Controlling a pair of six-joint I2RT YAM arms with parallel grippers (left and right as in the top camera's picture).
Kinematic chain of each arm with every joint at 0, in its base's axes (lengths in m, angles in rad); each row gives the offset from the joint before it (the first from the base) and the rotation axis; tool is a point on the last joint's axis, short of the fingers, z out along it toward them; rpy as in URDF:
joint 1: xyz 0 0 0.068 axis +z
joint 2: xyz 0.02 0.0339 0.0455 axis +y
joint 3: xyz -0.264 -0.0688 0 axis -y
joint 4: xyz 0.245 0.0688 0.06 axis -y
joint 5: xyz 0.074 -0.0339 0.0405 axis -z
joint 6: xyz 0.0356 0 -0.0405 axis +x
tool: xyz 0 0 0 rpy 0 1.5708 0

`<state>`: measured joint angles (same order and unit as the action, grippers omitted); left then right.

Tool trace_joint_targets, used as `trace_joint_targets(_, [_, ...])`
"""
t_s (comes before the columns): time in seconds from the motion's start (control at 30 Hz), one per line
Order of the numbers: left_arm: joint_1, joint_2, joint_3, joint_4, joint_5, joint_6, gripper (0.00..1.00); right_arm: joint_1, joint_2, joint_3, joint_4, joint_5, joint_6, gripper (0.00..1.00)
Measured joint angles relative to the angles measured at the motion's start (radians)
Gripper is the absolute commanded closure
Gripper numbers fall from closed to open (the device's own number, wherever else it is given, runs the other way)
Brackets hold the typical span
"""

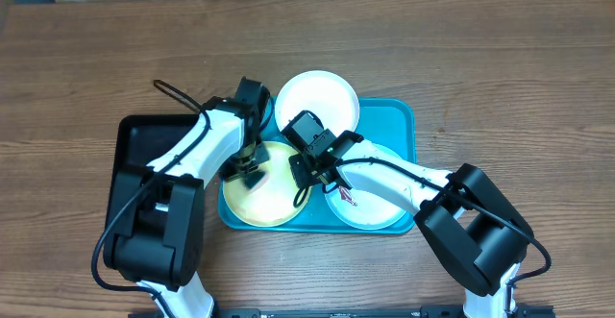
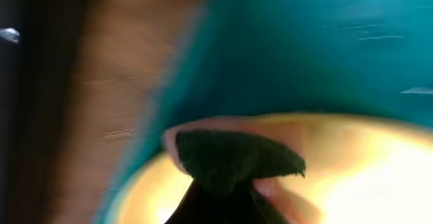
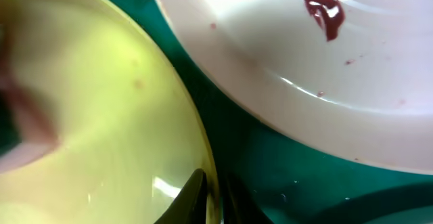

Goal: Clean dirty plates on tray and stack at the side
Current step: 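Scrub the yellow plate with the sponge while the right gripper holds it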

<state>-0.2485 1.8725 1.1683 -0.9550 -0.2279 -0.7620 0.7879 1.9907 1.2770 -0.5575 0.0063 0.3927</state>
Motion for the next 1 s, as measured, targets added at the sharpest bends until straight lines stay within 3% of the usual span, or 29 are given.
trace_joint_targets(0.27, [0.000, 0.000, 0.054, -0.180, -0.171, -0.021, 0.96, 0.006, 0.000, 0.000, 0.007, -0.018, 0.000, 0.89])
trace_joint_targets(0.43, [0.015, -0.029, 0.174, -0.241, -0.188, -0.021, 0.96, 0.002, 0.000, 0.000, -0.008, 0.001, 0.000, 0.89])
trace_joint_targets(0.7, [0.011, -0.116, 0.203, -0.143, 0.146, 0.017, 0.96, 0.002, 0.000, 0.000, -0.006, 0.002, 0.000, 0.89])
trace_joint_targets(1.0, [-0.076, -0.116, -0.054, 0.122, 0.358, 0.031, 0.96, -0.001, 0.000, 0.000, -0.009, -0.007, -0.003, 0.89])
